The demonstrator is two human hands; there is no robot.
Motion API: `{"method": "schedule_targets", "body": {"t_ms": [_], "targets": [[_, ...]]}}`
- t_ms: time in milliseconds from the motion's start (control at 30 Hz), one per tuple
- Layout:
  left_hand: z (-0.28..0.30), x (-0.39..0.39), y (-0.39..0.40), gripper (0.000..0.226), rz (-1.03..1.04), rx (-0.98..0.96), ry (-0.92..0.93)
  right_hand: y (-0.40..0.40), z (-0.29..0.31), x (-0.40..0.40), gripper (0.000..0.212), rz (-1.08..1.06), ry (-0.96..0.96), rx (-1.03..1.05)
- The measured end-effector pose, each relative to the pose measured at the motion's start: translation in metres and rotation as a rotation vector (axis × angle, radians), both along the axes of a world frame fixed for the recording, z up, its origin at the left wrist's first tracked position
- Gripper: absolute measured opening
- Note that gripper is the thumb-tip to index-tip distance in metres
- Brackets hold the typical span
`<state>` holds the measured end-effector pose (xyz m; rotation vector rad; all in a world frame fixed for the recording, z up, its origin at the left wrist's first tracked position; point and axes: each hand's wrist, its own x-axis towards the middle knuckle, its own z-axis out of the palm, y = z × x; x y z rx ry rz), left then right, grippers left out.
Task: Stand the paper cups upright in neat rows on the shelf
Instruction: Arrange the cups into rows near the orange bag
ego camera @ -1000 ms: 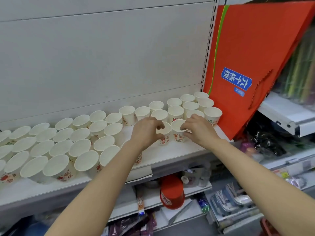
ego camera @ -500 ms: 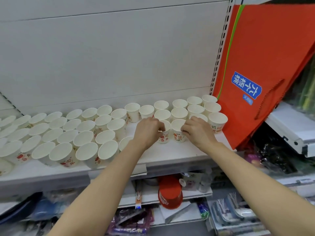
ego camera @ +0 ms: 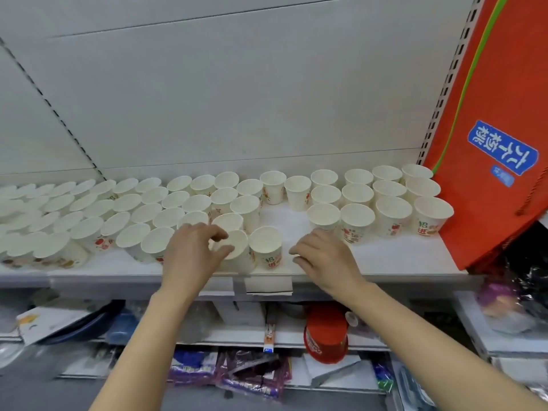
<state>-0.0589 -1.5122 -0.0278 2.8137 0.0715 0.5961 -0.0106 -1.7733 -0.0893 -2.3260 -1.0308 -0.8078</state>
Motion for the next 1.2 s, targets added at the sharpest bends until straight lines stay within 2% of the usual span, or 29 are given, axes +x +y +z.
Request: {"method": "schedule_targets", "body": {"t_ms": [100,167,300,533,667,800,900,1067,1200], "targets": [[-0.013,-0.004,0.005,0.03,-0.077,0.063,0.068,0.027,0.0,0.003,0.018,0.036,0.01,-0.063],[-0.019,-0.003,0.004,0.025,-0.099,0.063,0.071,0.037,0.0,0.008,0.023,0.026,0.016,-0.089],[-0.022,-0.003,0.005,0.011,-0.153,0.045,0.027,0.043,0.005,0.008,0.011,0.002,0.048,-0.083],[0.002,0.011,0.0,0.006,-0.264,-0.431,0.13,0.003,0.033,-0.005,0.009,-0.119,0.163,0.109],[0.004,0.024,-0.022,0.008,-0.426,-0.592,0.191,-0.034,0.043,-0.021,0.008,-0.244,0.207,0.205],[0.002,0.032,-0.055,0.004,-0.561,-0.542,0.271,-0.075,0.046,-0.039,0.007,-0.359,0.248,0.23],[0.003,0.042,-0.09,0.009,-0.642,-0.471,0.272,-0.116,0.044,-0.051,0.01,-0.461,0.215,0.187],[0.007,0.065,-0.161,0.015,-0.76,-0.223,0.222,-0.174,0.046,-0.049,0.014,-0.572,0.21,0.079],[0.004,0.077,-0.202,0.014,-0.79,-0.058,0.222,-0.199,0.041,-0.041,0.012,-0.621,0.249,0.068]]}}
